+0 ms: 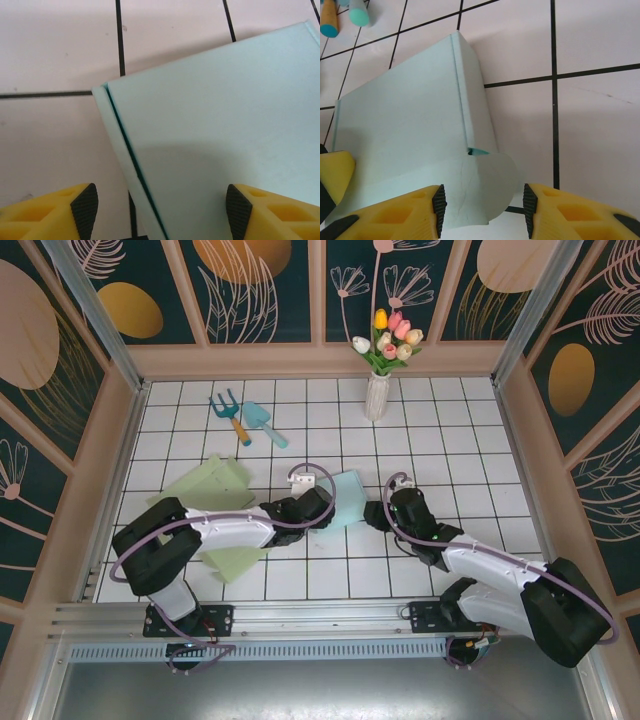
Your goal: Fold the paper box
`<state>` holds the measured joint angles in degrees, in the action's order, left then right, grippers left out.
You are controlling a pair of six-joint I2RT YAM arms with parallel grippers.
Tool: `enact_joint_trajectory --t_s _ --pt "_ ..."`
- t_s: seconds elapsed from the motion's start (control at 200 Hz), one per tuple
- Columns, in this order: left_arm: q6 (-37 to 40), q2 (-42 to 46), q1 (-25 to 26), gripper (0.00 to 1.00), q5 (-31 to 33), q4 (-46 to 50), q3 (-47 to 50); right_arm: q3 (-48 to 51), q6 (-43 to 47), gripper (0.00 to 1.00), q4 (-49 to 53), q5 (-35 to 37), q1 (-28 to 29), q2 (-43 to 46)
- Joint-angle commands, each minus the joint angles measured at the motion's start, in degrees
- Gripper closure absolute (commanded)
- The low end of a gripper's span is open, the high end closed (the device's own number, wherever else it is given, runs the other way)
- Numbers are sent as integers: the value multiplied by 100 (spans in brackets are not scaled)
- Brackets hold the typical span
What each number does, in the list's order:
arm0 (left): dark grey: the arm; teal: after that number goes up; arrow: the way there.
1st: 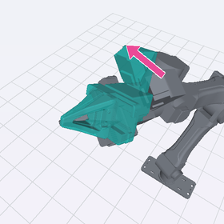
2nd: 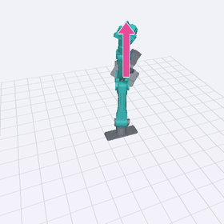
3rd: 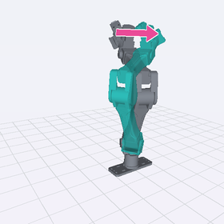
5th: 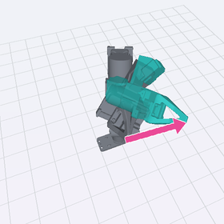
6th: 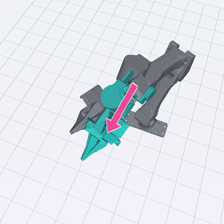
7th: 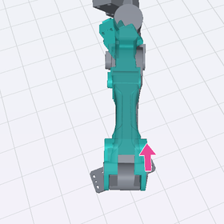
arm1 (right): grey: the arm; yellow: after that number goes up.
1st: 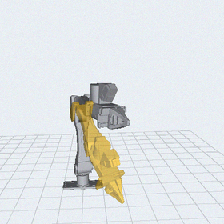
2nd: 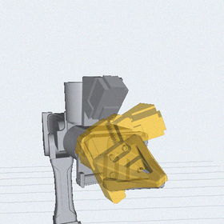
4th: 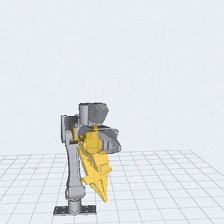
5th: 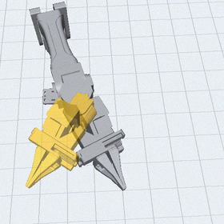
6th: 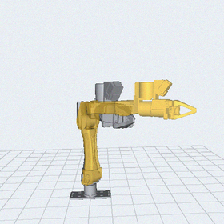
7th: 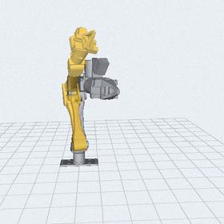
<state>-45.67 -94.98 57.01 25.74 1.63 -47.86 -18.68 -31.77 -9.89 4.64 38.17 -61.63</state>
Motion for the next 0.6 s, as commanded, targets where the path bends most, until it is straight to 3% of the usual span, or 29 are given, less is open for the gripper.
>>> enact_joint_trajectory --t_s 0.0,0.1,0.36,0.595 --pt "853 296 12 28 241 25 94 141 27 51 -402 -218 -30 49" --pt "916 502 3 27 407 109 92 151 27 50 -479 -172 -29 -10" --pt "431 1040 2 28 41 126 96 -430 324 49 -268 58 -51 -394" --pt "-614 1188 -2 26 33 232 155 -1276 667 48 261 279 -56 -1224"
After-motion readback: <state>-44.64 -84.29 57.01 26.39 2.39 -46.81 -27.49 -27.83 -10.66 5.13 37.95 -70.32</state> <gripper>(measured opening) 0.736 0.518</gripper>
